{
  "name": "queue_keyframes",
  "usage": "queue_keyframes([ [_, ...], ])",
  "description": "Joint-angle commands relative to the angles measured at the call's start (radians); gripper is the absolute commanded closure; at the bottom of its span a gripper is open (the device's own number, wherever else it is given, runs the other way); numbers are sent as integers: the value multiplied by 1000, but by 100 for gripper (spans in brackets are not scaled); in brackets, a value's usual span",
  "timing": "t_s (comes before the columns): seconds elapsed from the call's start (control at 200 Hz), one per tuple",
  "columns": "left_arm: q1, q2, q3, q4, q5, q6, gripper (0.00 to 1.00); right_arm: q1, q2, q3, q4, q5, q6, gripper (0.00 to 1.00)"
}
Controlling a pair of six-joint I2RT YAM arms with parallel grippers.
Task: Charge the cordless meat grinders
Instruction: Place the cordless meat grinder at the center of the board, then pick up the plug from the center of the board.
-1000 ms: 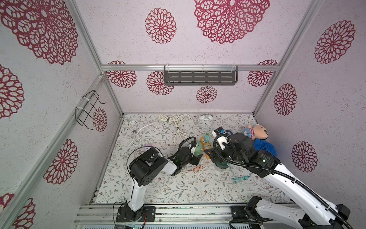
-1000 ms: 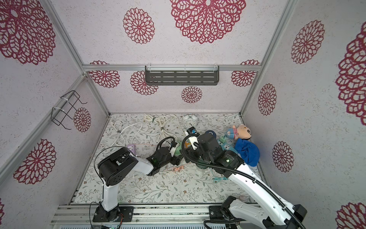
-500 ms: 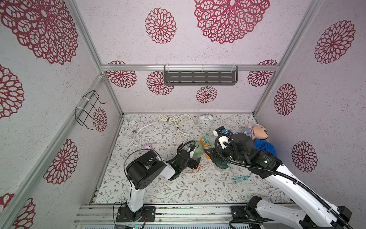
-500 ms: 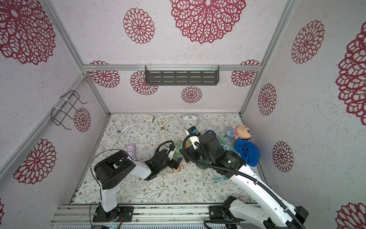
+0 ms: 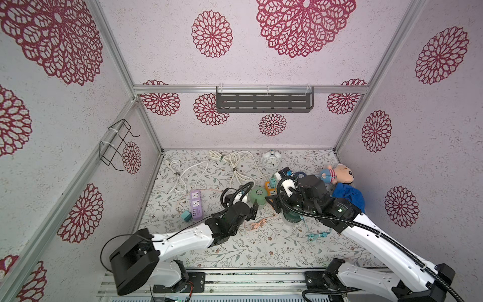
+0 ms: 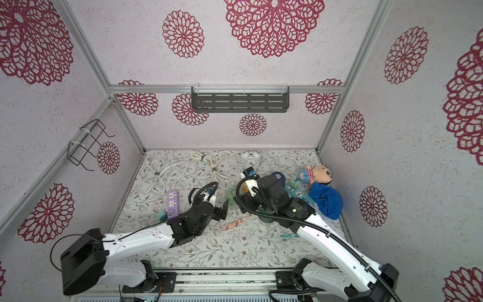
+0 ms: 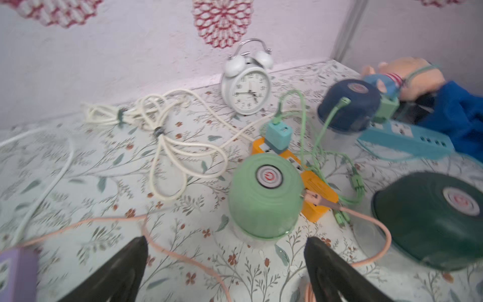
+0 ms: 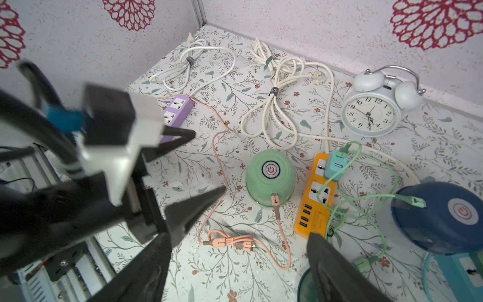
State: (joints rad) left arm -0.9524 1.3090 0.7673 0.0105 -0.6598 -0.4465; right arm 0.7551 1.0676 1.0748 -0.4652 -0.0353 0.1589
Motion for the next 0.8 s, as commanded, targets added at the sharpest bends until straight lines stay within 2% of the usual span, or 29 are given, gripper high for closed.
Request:
queue_keyframes([
  [0.0, 84, -67, 111, -581, -141, -332, 3, -3, 17, -6, 75, -35, 18, 19],
  [0.08, 217, -100, 143, -746, -26, -476, 3, -4, 30, -20, 104, -53, 26, 20],
  [0.15, 347, -120, 130, -816, 66, -569, 3, -3, 44, -30, 123, -64, 33, 20],
  [0.285, 479, -155, 109, -933, 71, -666, 3, -2, 96, -54, 145, -79, 40, 24],
  [0.415, 647, -203, 7, -890, 208, -673, 3, 7, 211, -53, 136, -74, 83, 27],
  [0.646, 901, -274, -173, -720, 347, -640, 0, 110, 388, 0, 193, -32, 158, 26],
  [0.796, 989, -203, -173, -627, 404, -590, 8, 184, 468, 76, 202, -24, 165, 27],
])
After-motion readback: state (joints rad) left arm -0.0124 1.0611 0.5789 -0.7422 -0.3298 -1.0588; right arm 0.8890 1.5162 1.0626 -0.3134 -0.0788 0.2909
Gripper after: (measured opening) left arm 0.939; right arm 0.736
